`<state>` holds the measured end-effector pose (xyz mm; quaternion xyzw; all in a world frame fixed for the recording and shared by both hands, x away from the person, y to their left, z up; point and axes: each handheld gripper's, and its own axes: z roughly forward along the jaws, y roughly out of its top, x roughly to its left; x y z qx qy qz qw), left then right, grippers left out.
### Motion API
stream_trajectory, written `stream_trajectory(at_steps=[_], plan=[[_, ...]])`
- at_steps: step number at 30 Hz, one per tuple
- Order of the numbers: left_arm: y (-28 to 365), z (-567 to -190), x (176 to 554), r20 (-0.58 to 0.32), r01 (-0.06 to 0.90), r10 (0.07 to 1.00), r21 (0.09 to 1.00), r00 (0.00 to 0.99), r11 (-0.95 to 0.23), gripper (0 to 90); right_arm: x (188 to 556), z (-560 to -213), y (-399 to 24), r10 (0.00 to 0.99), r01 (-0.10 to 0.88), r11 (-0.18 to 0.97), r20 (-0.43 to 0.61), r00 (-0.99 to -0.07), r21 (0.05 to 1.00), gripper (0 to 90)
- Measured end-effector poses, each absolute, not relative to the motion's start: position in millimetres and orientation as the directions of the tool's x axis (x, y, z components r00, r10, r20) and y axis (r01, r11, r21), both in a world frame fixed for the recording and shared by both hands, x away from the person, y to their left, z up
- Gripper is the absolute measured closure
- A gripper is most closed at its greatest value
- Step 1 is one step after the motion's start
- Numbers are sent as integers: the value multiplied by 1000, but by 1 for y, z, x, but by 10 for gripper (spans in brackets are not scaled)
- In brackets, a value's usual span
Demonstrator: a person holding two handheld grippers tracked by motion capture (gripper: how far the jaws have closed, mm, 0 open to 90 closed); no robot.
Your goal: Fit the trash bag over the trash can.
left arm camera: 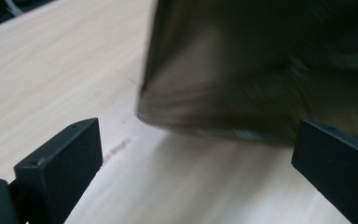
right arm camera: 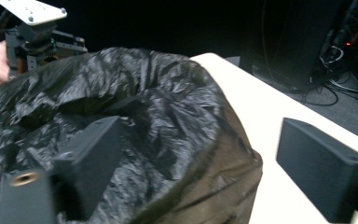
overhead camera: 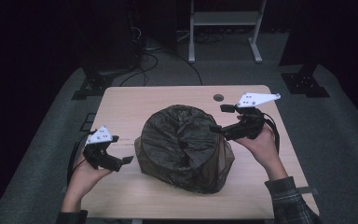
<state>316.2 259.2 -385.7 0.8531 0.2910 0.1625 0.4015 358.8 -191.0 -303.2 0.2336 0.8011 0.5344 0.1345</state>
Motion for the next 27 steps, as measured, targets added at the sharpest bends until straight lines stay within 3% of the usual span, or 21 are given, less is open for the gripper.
stream_trajectory(at_steps=[9, 19, 27], plan=[[248, -423, 282, 69, 327, 565, 755, 822, -568, 5, 357, -296, -166, 423, 175, 420, -21, -906, 891, 96], [230, -457, 285, 37, 341, 513, 707, 857, -620, 5, 363, -301, -123, 320, 140, 523, -42, -946, 841, 96], [221, -473, 289, 40, 344, 485, 654, 873, -673, 5, 369, -311, -97, 292, 163, 597, -24, -956, 786, 79]])
